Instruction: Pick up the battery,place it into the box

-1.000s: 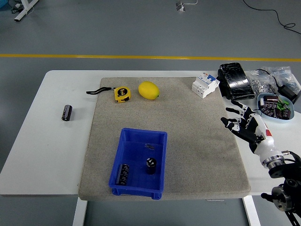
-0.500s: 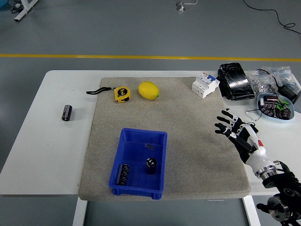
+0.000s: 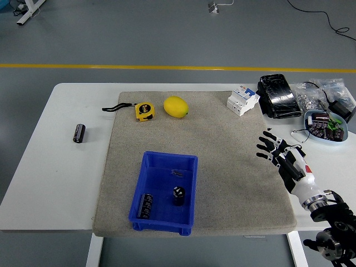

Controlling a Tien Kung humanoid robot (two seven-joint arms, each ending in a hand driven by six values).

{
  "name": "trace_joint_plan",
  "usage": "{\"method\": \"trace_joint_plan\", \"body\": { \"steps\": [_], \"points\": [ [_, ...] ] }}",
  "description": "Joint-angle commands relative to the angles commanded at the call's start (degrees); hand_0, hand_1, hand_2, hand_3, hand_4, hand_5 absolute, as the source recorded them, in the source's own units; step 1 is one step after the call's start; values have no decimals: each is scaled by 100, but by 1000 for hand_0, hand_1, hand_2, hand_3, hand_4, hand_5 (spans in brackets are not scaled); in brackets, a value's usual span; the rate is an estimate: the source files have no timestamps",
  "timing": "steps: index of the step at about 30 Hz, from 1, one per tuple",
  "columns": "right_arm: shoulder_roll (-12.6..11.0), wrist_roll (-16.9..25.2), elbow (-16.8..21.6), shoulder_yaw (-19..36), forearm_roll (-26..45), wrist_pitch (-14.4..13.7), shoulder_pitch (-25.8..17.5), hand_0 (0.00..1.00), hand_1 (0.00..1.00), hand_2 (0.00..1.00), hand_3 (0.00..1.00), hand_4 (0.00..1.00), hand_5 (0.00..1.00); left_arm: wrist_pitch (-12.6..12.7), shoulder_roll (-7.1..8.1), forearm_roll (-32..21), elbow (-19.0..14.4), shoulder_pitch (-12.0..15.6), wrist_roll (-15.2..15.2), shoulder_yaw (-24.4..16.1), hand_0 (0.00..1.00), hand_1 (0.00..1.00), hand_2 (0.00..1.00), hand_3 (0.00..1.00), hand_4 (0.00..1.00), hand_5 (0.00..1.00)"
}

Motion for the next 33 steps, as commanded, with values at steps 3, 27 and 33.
{"method": "trace_joint_plan", "body": {
  "steps": [3,27,33],
  "points": [
    [-3,4,15,39,-10,-5,2,751,793,838,861,998,707,9,-6,-32,2,-11,-12,18,670,635,652,636,653,686],
    [40,-33,22,192,15,-209,-2,755,782,831,860,998,714,73,-6,-104,24,-18,-43,73,676,632,654,635,652,683],
    [45,-30,14,154,52,-229,-13,751,775,823,855,998,707,124,-23,-129,33,19,-56,142,689,661,681,638,653,682]
  ]
}}
